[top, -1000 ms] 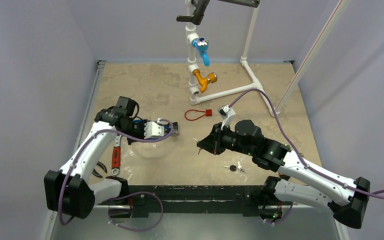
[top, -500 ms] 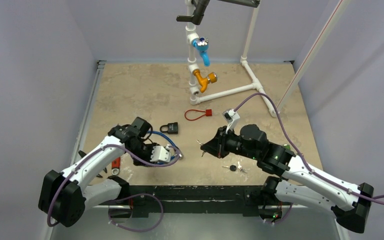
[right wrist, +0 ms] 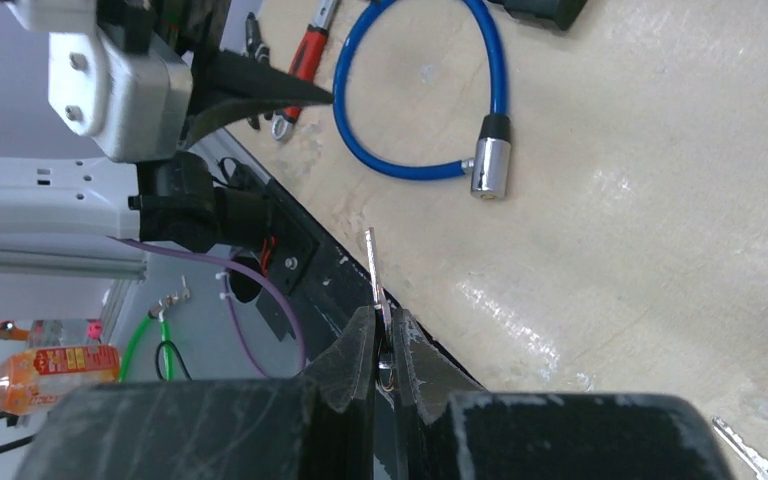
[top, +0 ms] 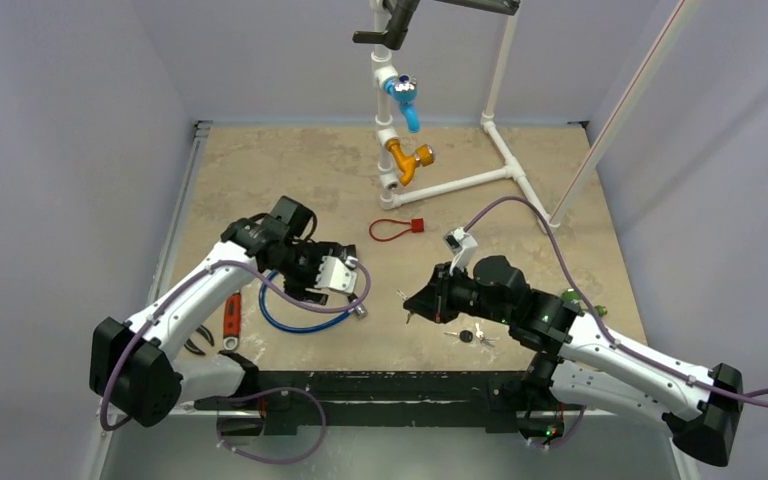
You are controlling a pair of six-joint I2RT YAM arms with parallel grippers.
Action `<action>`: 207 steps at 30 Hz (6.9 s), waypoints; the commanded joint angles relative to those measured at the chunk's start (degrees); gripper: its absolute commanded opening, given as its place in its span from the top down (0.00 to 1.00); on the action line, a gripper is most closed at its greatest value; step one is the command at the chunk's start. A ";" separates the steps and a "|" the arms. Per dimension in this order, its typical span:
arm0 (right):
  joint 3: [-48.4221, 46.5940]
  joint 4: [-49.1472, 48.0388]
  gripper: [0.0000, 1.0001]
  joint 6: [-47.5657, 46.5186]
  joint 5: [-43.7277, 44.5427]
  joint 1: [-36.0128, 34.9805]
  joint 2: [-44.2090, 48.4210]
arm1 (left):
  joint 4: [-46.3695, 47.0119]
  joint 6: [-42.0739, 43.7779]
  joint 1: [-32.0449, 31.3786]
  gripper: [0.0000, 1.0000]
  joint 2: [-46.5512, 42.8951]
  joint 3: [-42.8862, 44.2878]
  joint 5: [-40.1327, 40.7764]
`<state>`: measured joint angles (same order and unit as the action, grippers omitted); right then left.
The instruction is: Unlock with the key
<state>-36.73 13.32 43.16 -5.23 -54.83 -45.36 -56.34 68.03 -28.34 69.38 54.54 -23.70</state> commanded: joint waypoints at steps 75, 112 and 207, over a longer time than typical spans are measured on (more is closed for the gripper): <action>-21.93 14.52 1.00 -11.06 -6.67 0.12 -9.34 | 11.29 -6.58 -7.00 1.00 -17.80 1.47 2.01; -28.33 14.29 1.00 -17.23 -12.72 -3.81 -22.40 | 25.92 2.96 -7.85 1.00 -35.90 -15.18 -2.52; -16.26 -6.66 1.00 -8.07 -3.36 -6.21 -20.76 | 27.09 -15.50 -16.38 1.00 -36.35 -10.78 8.09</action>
<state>-53.63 16.16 32.80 -11.75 -60.66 -67.11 -36.18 57.52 -43.05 34.15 40.34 -12.45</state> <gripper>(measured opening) 0.031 0.059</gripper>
